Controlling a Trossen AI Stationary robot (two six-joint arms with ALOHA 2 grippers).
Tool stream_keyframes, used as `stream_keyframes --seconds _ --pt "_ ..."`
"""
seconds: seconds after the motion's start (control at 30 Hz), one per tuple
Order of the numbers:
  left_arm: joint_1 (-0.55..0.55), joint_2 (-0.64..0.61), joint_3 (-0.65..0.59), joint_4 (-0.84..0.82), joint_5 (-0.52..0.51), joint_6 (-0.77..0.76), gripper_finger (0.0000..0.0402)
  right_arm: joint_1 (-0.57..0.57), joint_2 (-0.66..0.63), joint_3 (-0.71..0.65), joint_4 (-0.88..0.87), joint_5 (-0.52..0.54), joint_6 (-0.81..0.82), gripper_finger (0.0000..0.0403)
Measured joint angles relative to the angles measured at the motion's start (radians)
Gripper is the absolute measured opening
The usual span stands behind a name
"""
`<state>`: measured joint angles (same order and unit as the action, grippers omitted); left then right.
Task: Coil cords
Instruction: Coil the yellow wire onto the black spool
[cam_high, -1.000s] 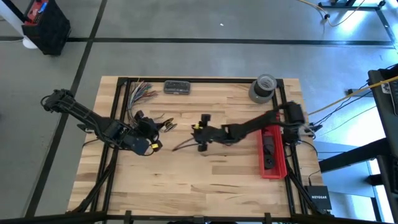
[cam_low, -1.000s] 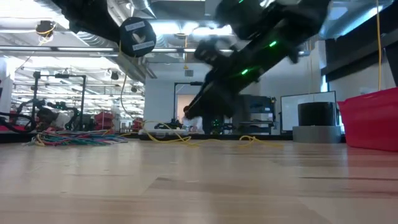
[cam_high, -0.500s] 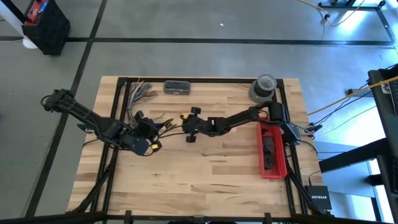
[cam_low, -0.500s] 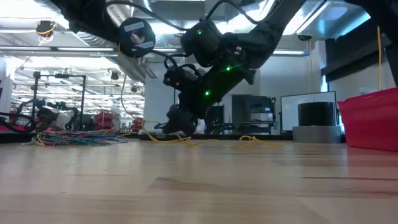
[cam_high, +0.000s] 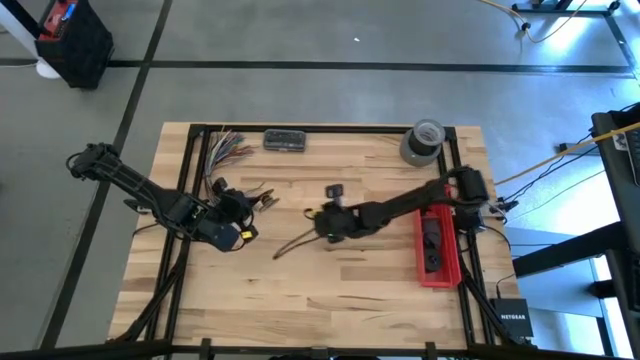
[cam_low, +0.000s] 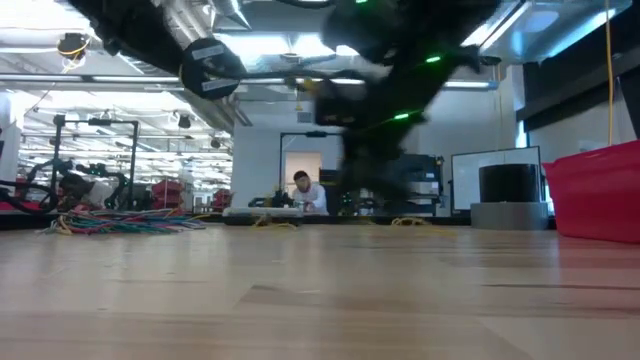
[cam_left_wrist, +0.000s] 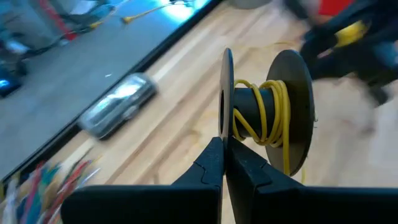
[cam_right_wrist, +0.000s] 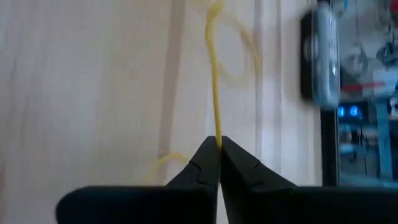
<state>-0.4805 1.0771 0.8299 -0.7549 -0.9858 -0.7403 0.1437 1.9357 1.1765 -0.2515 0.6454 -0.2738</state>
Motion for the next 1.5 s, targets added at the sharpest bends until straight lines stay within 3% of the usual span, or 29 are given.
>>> stream_keyframes --seconds 0.23,0.43,0.7,1.03,1.2,1.5 --pt "0.004 -0.008 0.0 -0.248 -0.063 -0.278 0.0 0.054 -0.283 -0.288 -0.275 0.093 0.253 0.0005" --pt "0.004 -0.008 0.0 -0.564 -0.062 -0.645 0.0 0.059 -0.566 -0.478 -0.401 0.116 0.481 0.0005" --pt "0.004 -0.003 -0.044 -0.809 0.108 -0.981 0.0 0.059 -0.805 -0.516 -0.491 0.133 0.516 0.0005" --pt "0.004 0.0 -0.071 -0.817 0.236 -1.006 0.0 0.039 -0.959 -0.513 -0.529 0.223 0.597 0.0008" --pt "0.004 0.0 -0.071 -0.816 0.239 -1.007 0.0 -0.039 -1.0 -0.513 -0.569 0.307 0.68 0.0008" --pt "0.0 0.0 -0.071 -0.816 0.239 -0.995 0.0 -0.189 -1.088 -0.513 -0.574 0.315 0.697 0.0011"
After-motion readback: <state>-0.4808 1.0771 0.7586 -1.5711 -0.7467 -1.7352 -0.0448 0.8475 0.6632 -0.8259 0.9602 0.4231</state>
